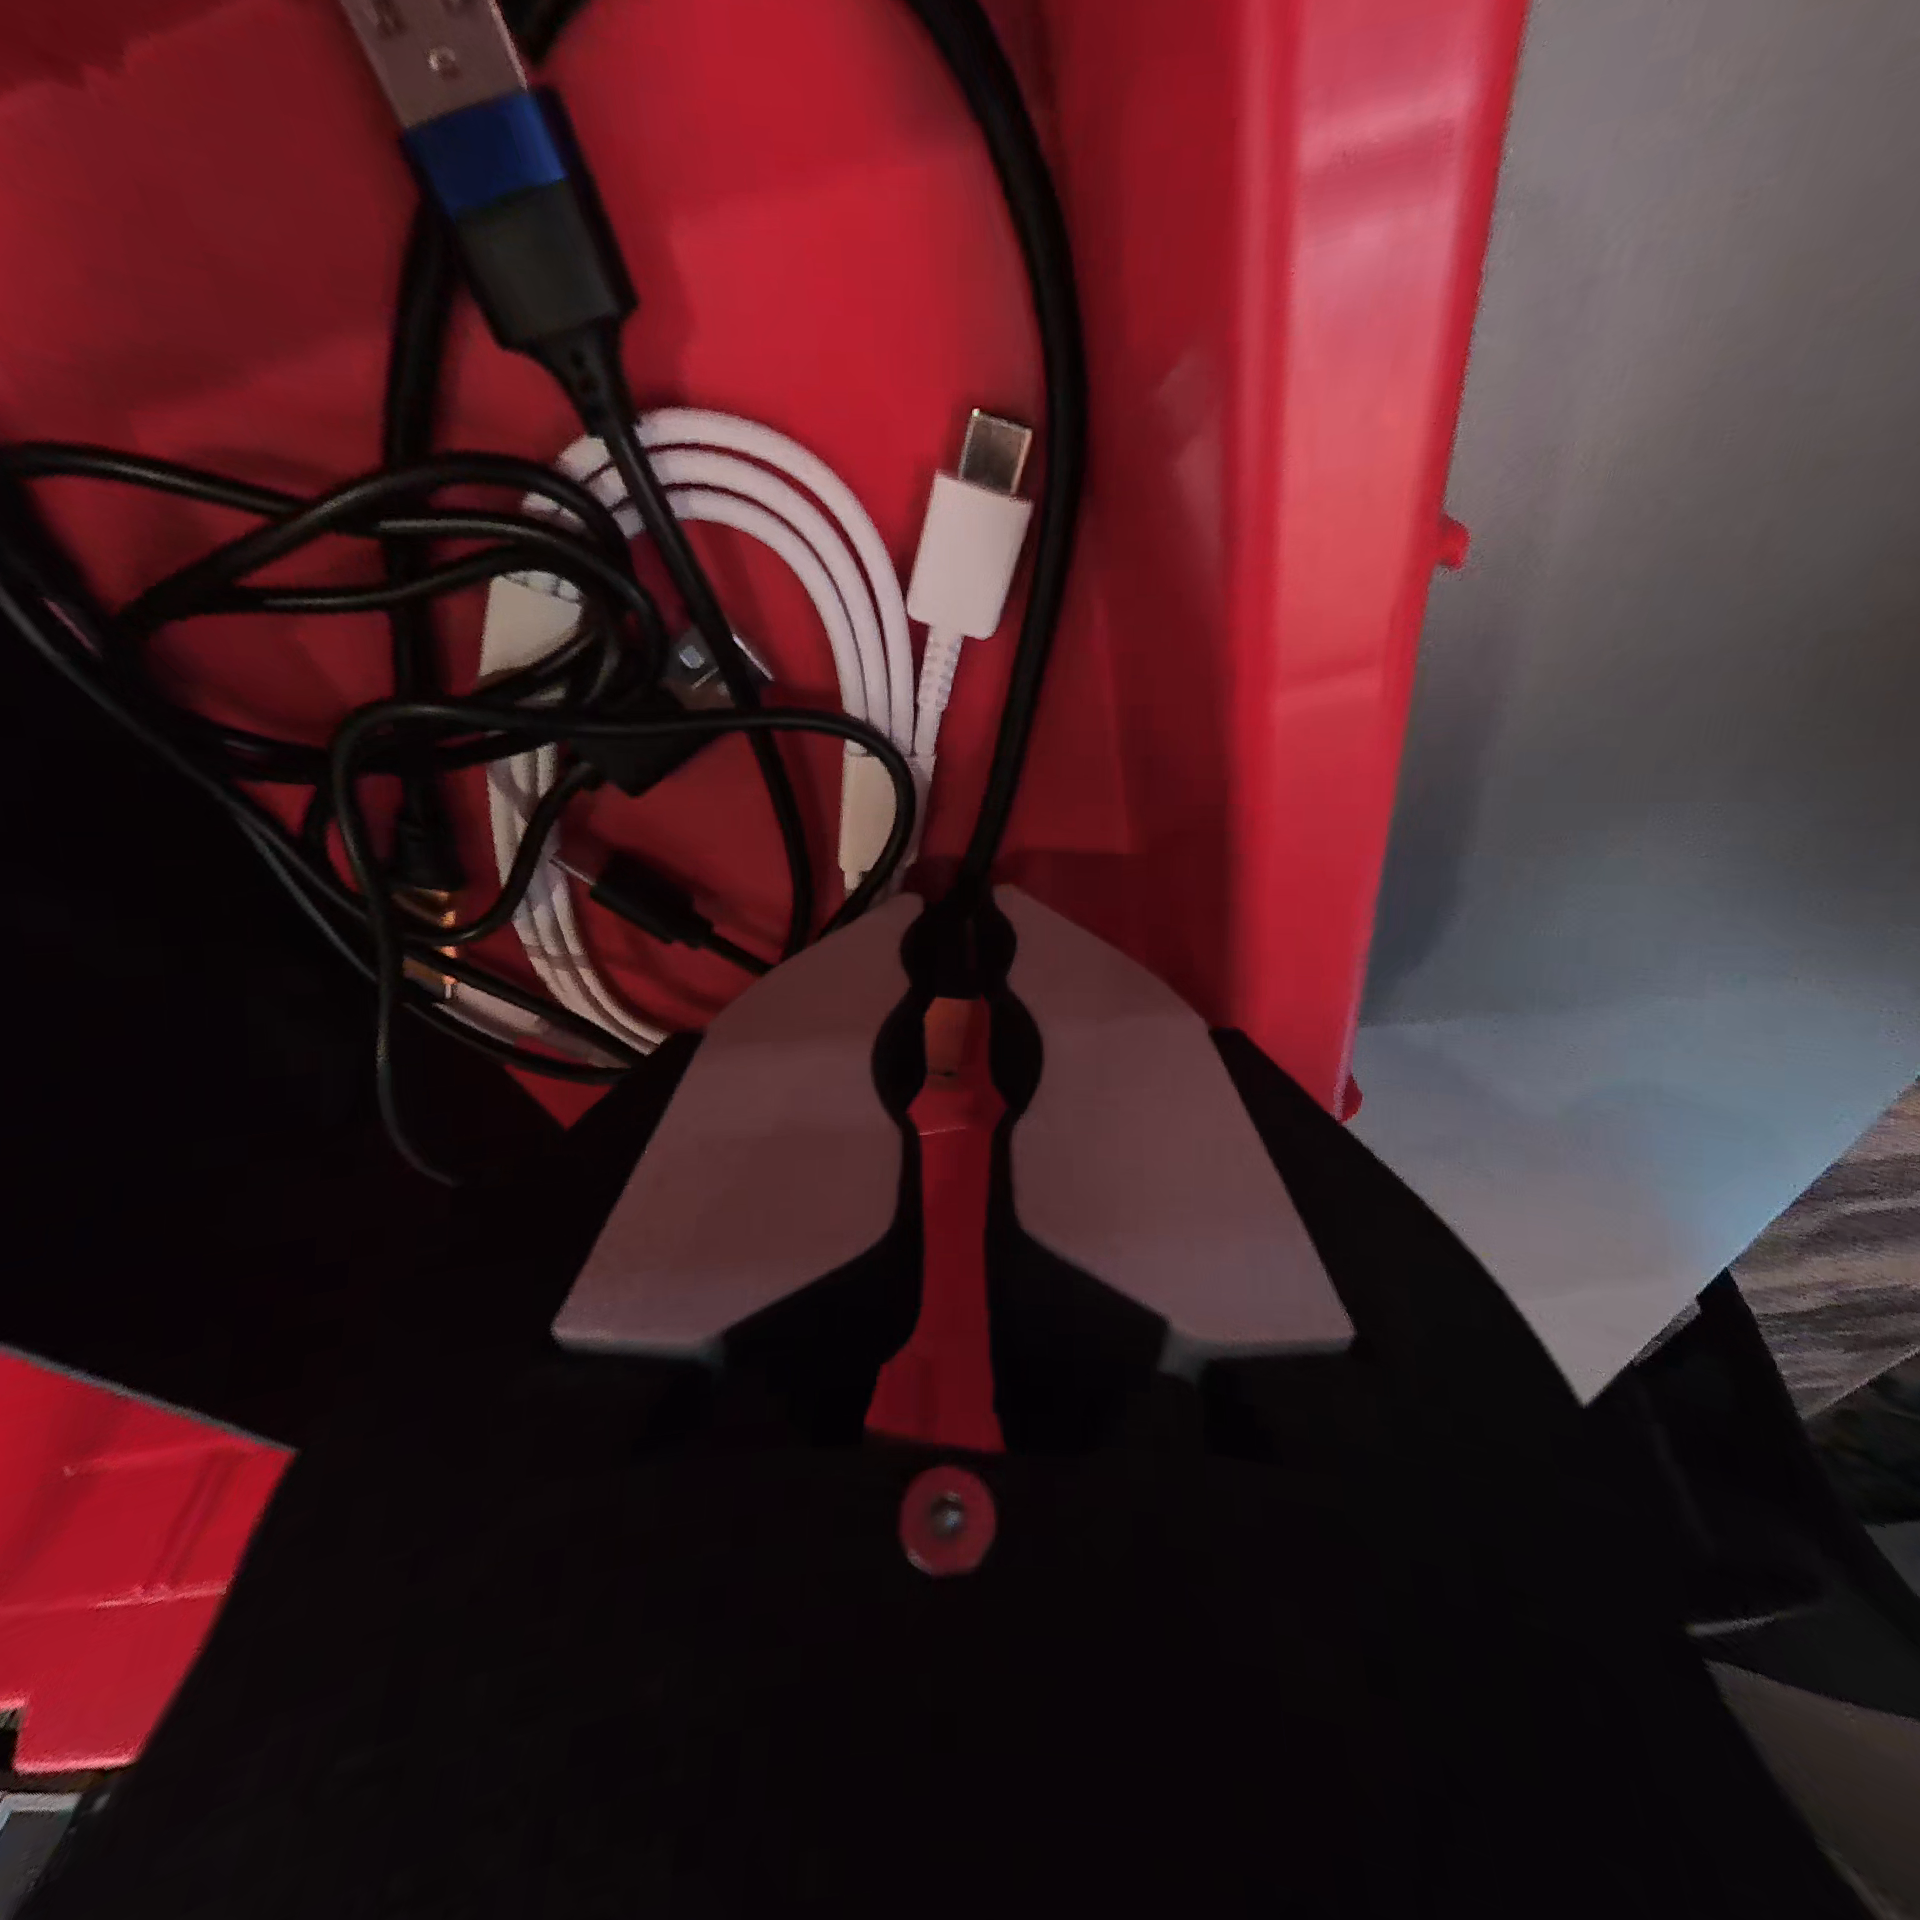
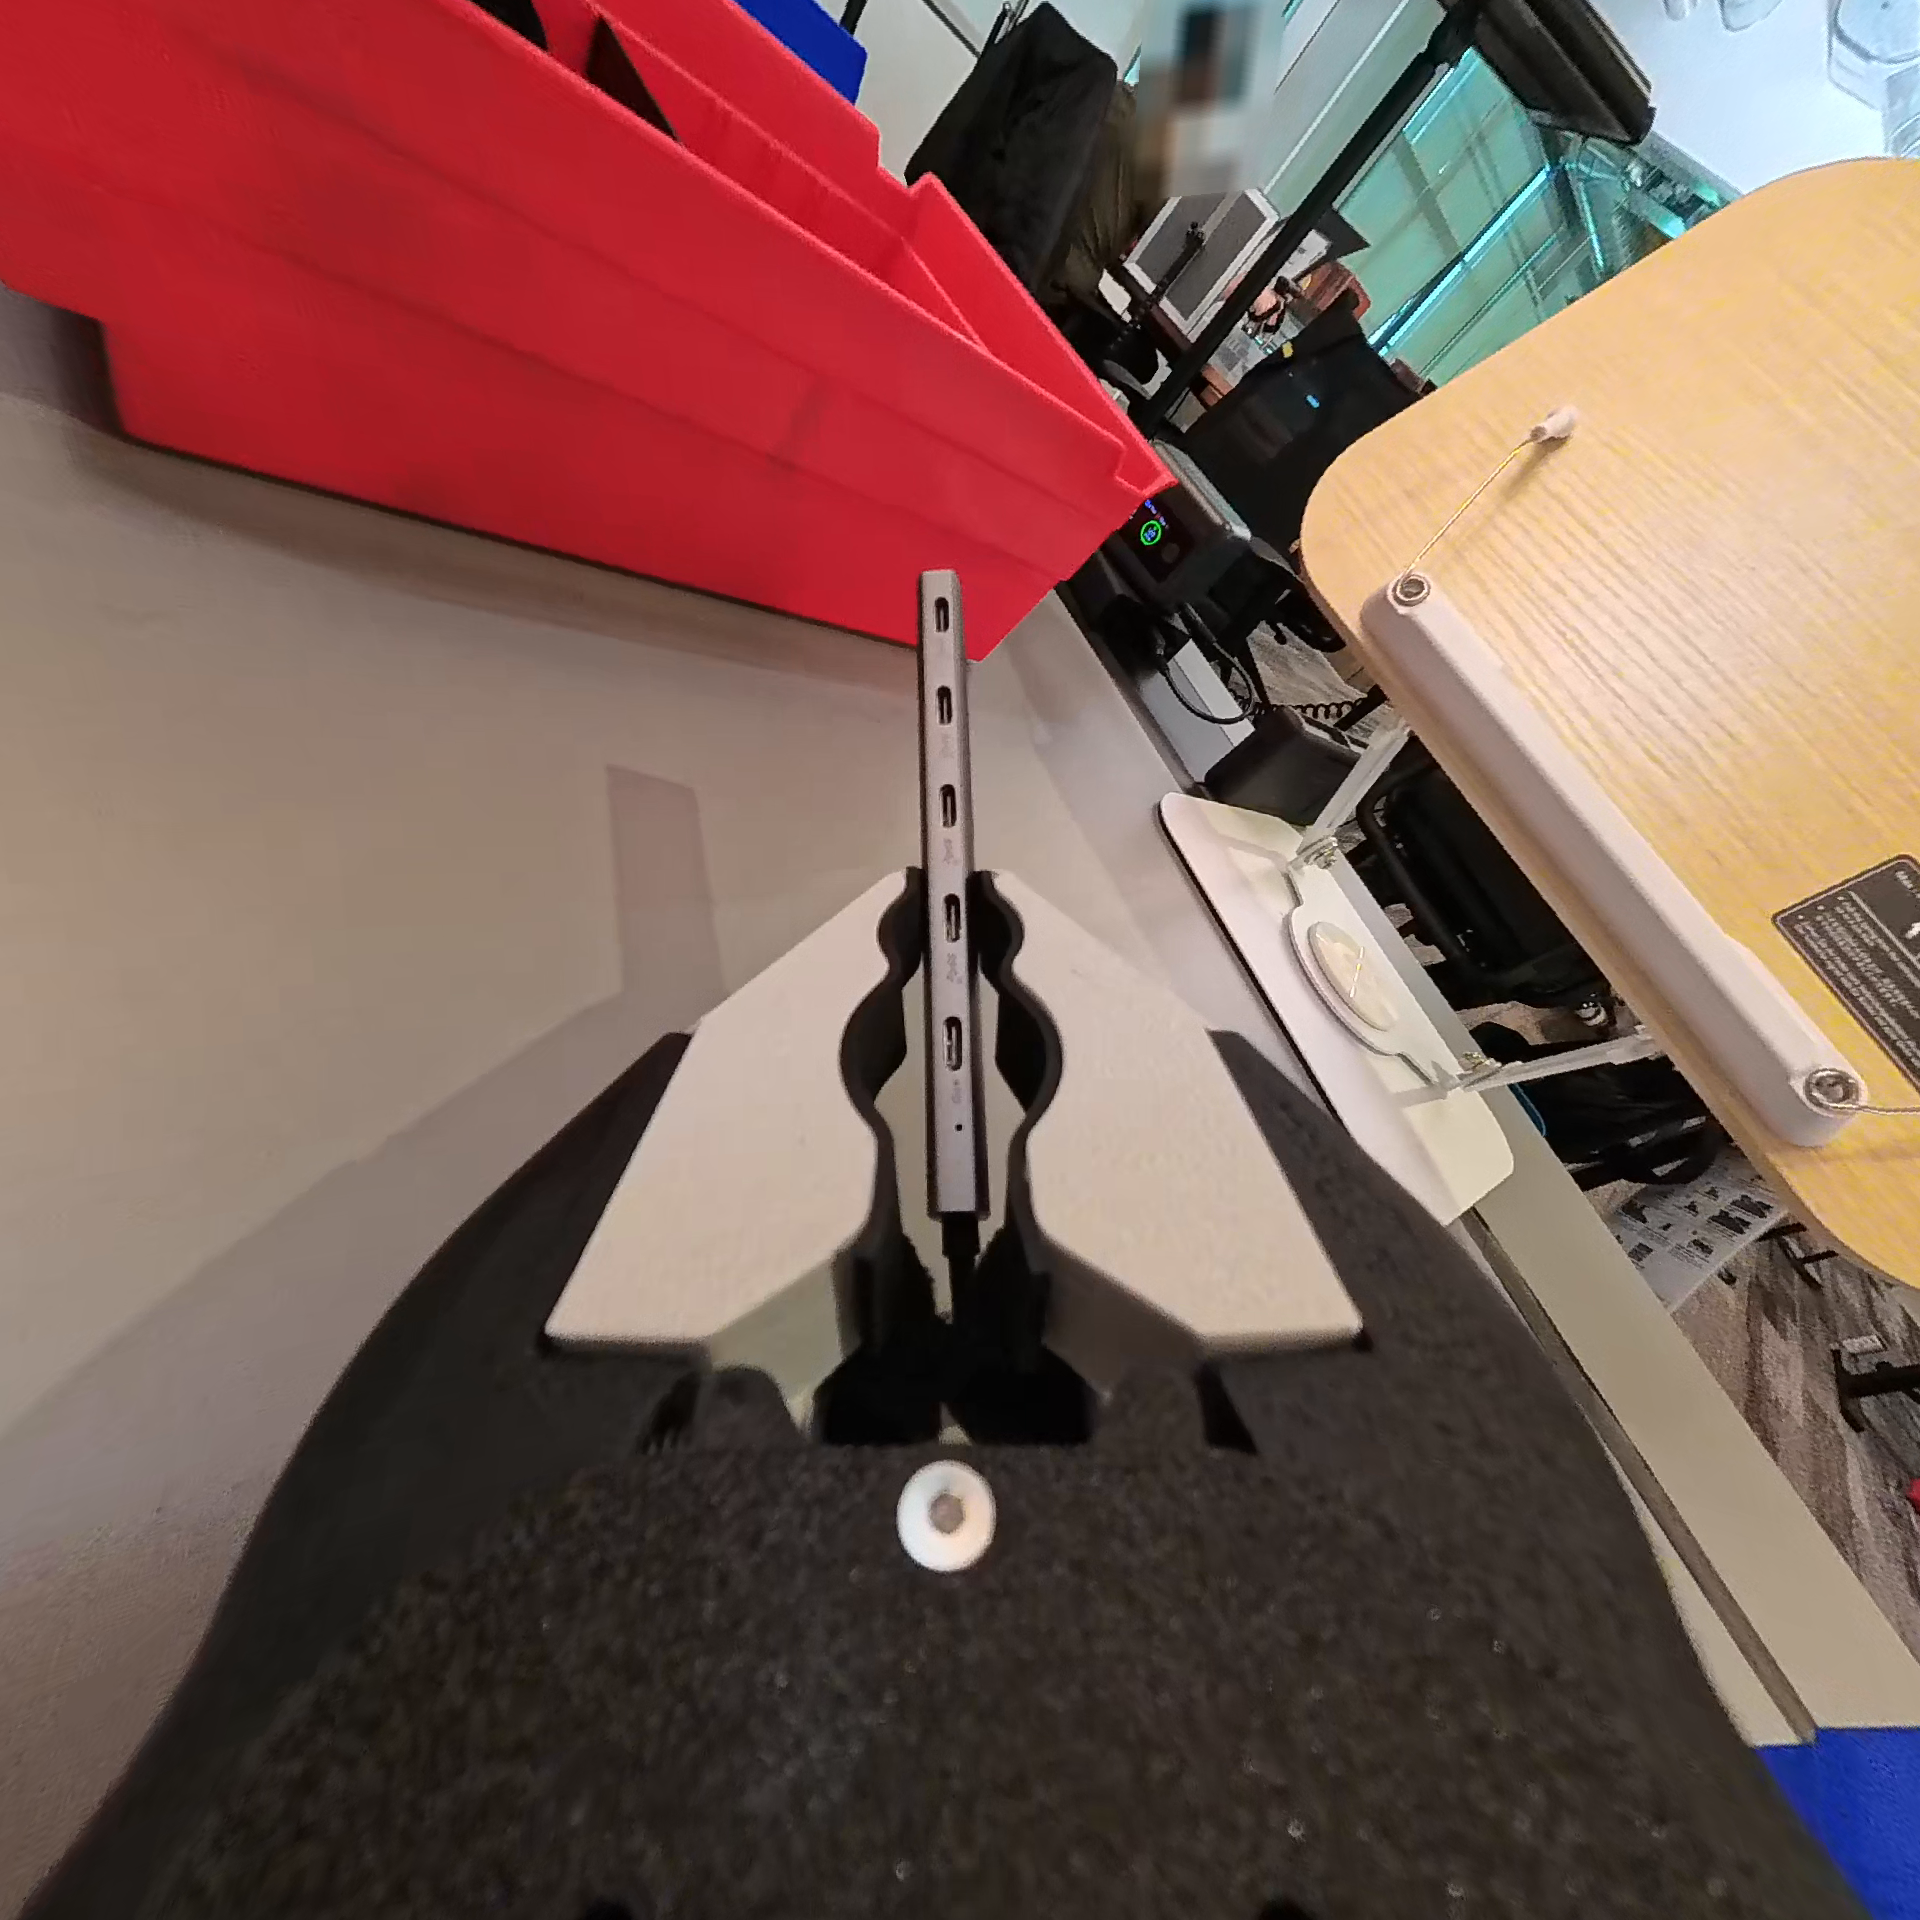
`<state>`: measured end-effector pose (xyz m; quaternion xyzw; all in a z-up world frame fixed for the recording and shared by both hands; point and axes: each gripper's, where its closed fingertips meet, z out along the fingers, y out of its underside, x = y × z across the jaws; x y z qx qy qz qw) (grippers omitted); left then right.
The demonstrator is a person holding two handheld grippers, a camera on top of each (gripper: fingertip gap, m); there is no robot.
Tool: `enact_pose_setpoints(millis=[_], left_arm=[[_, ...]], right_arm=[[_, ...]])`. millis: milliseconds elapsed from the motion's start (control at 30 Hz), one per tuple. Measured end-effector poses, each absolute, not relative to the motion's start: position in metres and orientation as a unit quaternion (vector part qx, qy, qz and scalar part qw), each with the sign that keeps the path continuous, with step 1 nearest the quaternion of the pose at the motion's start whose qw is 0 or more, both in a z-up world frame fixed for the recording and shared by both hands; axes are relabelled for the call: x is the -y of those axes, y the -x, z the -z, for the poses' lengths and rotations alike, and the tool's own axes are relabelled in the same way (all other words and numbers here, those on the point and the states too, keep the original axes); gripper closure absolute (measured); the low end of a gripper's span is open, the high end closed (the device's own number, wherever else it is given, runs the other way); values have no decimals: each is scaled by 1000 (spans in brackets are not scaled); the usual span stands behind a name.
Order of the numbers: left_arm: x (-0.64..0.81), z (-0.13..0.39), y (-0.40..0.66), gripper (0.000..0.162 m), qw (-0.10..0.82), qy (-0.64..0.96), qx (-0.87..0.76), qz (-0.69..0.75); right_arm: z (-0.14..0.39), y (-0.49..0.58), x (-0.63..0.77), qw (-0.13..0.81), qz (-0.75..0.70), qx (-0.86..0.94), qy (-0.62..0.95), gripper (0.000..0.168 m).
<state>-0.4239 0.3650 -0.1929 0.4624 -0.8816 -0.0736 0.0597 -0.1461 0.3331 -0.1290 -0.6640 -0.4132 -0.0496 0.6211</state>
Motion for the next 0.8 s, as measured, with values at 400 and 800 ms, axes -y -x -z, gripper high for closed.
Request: enact_pose_setpoints(millis=[400, 800], left_arm=[[-349, 137, 426, 159, 3, -482, 872, 87], [-295, -64, 391, 159, -228, -439, 841, 219]], right_arm=[[124, 142, -334, 630, 43, 400, 664, 160], [110, 130, -337, 653, 41, 366, 662, 160]])
